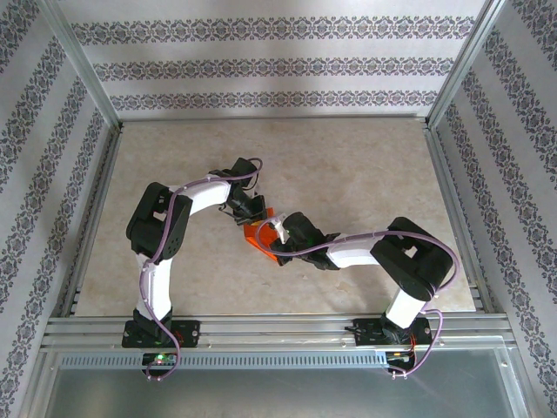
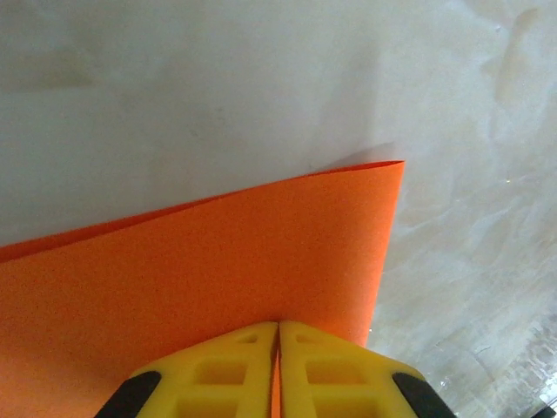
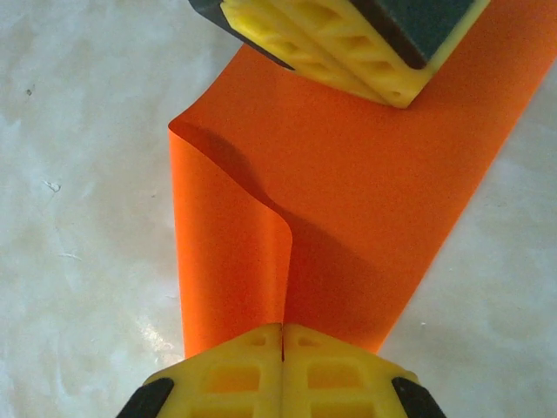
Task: Fold a paper plane with a square sheet of paper (pick it up from the middle)
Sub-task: Third fold the triangle at the center of the table.
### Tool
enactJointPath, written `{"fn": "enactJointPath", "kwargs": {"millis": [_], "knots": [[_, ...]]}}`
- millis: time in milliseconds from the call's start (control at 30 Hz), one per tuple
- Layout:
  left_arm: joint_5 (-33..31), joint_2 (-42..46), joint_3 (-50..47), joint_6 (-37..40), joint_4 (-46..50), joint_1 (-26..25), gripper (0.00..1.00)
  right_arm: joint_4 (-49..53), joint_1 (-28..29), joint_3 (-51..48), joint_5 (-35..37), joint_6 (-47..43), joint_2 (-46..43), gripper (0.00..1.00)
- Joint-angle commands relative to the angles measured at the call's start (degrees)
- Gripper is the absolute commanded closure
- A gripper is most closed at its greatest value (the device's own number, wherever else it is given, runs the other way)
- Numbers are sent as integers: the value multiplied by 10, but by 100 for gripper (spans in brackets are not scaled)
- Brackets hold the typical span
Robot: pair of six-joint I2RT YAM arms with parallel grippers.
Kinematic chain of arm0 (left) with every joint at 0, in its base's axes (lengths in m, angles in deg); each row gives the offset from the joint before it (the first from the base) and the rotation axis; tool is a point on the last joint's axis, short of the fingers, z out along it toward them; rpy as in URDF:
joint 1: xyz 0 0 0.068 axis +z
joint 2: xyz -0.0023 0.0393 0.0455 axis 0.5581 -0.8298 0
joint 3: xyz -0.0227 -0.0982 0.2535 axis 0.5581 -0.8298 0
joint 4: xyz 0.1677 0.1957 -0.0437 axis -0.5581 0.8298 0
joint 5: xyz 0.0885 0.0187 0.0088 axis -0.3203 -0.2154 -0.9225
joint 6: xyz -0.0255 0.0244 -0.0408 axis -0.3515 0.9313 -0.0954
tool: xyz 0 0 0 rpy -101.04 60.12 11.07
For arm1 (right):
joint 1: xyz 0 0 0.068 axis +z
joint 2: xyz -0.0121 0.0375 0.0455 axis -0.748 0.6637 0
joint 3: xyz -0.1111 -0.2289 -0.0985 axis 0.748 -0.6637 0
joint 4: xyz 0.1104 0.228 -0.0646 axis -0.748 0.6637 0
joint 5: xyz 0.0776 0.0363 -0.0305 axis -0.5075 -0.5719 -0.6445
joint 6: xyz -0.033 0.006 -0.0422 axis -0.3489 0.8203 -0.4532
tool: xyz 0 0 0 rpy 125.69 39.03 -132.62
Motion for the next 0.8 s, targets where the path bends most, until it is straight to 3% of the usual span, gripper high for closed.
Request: {"fn": "enactJointPath", "kwargs": {"millis": [0, 767], "knots": [[-12, -29, -2, 13, 36, -14, 90, 12, -6, 18, 11, 4, 10, 97], [-13, -32, -3, 12, 36, -14, 90, 48, -7, 32, 32, 4, 15, 97]]}}
